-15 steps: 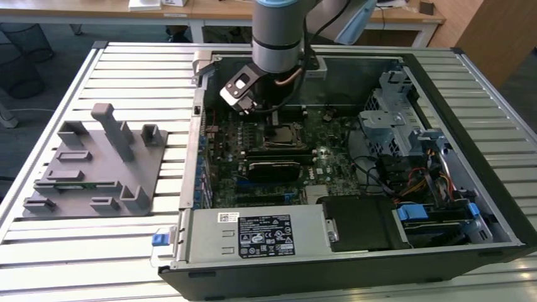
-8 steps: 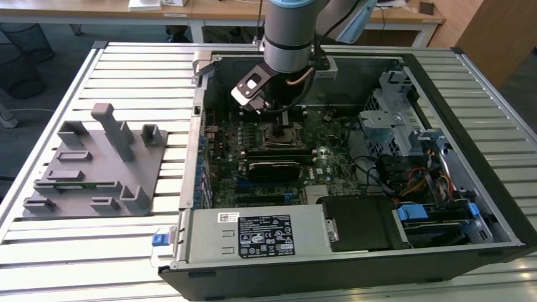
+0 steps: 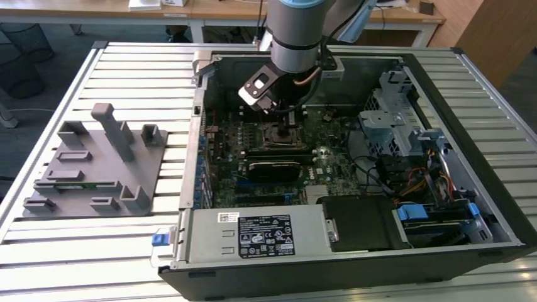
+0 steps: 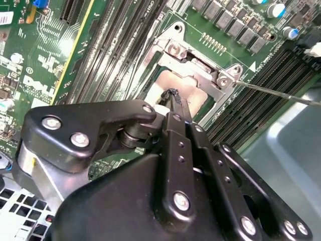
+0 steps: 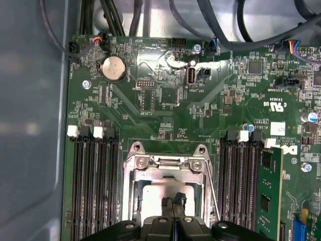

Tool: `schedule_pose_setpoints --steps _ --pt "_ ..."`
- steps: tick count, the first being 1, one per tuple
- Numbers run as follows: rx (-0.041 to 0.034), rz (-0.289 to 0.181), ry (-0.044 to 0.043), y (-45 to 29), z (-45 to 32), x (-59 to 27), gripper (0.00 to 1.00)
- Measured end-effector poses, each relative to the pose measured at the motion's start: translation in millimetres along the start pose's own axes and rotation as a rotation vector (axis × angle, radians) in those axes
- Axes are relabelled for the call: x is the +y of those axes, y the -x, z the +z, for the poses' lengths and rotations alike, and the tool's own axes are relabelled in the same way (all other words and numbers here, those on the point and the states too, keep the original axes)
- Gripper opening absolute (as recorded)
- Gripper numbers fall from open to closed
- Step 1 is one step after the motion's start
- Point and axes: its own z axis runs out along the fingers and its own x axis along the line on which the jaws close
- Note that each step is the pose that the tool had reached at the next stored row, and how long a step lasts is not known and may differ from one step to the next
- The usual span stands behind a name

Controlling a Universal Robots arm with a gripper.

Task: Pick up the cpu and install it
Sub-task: 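Close the cpu cover, then install the first cpu locking lever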

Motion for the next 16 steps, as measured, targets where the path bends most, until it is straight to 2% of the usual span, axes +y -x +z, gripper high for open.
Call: schedule_pose_setpoints --steps 7,16 --pt "-0.0003 0.0 -0.0001 0.0 -0.6 0.7 0.11" --pt "0.0 0.0 -0.0001 0.0 -6.6 0.7 0.11"
